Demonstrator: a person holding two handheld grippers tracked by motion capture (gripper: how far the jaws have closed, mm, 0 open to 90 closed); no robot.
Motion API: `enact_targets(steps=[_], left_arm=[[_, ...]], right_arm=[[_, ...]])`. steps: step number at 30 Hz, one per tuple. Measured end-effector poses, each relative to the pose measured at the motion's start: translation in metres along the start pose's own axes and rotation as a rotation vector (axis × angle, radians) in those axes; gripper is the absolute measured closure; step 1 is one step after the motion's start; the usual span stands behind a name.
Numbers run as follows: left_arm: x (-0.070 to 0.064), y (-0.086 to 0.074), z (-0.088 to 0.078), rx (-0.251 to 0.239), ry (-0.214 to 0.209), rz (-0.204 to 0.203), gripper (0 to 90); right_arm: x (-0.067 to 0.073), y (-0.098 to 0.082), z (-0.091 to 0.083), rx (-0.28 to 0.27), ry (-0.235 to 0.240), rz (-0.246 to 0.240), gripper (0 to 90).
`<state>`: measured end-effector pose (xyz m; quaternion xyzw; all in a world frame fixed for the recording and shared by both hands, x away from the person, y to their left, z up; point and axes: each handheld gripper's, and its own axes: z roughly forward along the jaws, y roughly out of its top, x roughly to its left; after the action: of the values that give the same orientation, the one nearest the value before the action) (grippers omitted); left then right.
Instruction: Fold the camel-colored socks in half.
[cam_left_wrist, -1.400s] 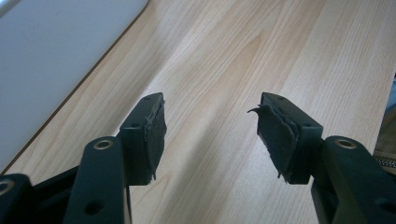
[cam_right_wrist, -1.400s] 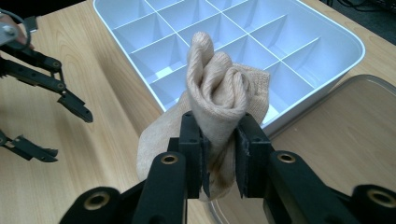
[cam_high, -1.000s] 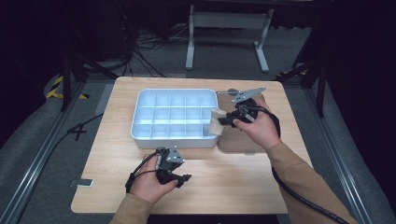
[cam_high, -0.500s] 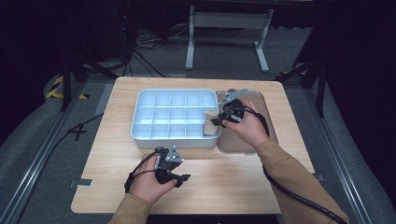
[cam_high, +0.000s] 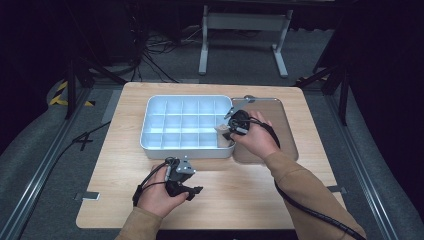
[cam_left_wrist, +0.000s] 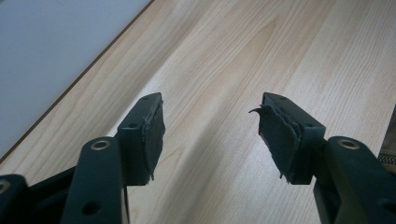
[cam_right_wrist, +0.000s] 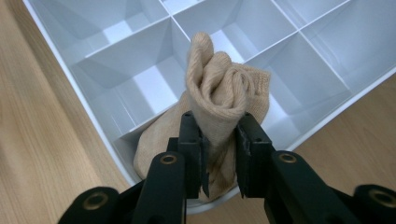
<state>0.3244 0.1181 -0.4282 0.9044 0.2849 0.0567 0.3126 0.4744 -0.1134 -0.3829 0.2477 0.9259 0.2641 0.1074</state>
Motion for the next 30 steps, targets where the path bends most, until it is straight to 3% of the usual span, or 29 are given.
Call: enact_targets(steps=[23, 30], left_arm=[[0.001, -0.001, 0.002, 0.012, -0.003, 0.003, 40.8], [0.001, -0.001, 0.003, 0.012, -0.005, 0.004, 40.7]], right_arm=[[0.006, 0.011, 0.039, 0.249, -0.005, -0.001, 75.1], [0.006, 0.012, 0.049, 0.289, -0.008, 0.013, 75.1]])
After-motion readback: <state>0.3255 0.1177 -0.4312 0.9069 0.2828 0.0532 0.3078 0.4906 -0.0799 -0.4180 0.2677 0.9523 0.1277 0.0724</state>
